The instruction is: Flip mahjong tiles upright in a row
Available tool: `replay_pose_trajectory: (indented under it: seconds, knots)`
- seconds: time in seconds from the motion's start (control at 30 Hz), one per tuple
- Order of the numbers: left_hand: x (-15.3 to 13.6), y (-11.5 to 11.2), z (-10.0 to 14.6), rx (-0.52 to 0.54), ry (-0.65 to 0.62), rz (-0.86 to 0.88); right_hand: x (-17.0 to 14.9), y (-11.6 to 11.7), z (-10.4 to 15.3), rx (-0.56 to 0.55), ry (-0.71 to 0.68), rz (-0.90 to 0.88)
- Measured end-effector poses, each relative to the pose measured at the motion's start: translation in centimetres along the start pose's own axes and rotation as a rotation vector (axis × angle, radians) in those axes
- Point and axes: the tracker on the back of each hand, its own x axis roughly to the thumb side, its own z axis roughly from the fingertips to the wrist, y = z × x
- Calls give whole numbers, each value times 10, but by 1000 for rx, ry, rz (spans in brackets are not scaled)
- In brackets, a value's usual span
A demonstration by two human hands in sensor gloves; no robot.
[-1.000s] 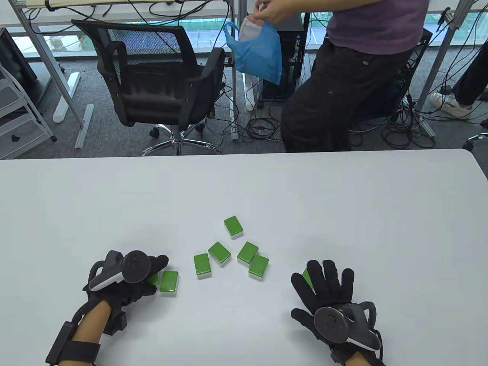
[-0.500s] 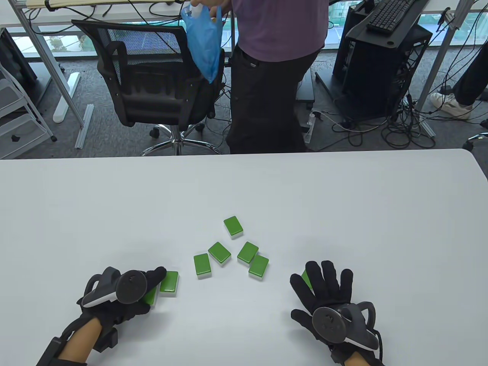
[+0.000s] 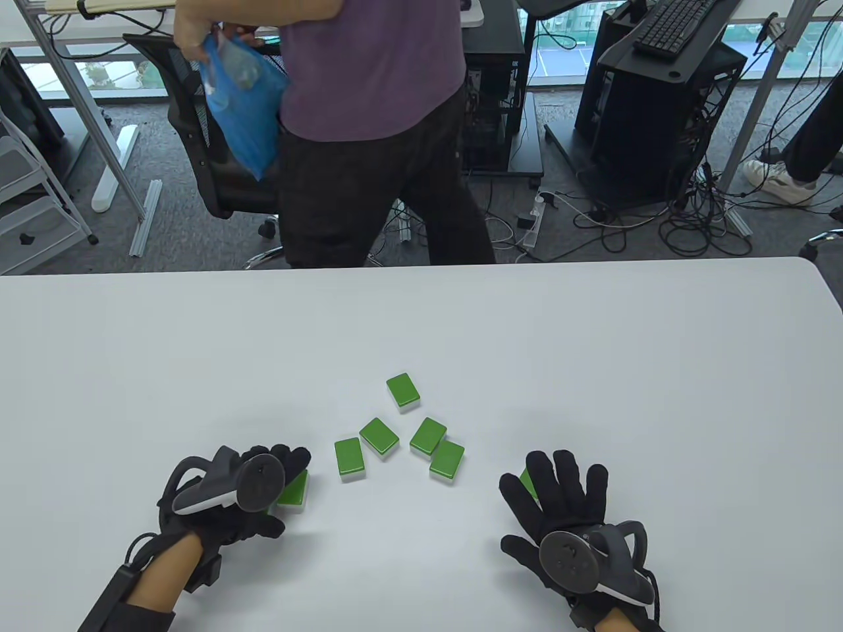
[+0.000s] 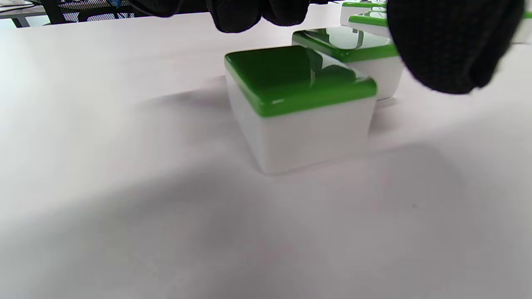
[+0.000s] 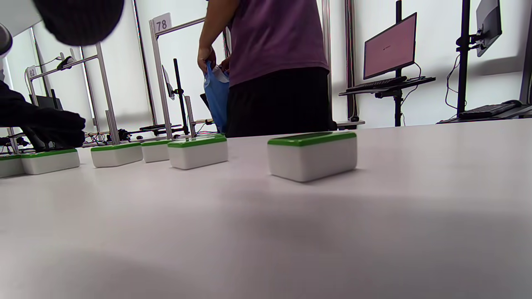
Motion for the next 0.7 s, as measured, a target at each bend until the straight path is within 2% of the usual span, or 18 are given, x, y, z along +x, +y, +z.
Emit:
replay_pose_trajectory:
  seconds: [0.27, 0.37, 0.5, 0.7]
  knots:
    - [13, -4, -23, -78, 39, -79, 1, 0, 0, -1, -9, -7]
    - [16, -5, -24, -31, 40, -112, 1, 0, 1, -1, -11, -10]
    - [16, -2, -22, -25, 19, -100, 1, 1, 0, 6, -14, -4]
    - [11, 4, -4, 20, -27, -47, 1, 2, 0, 9, -14, -2]
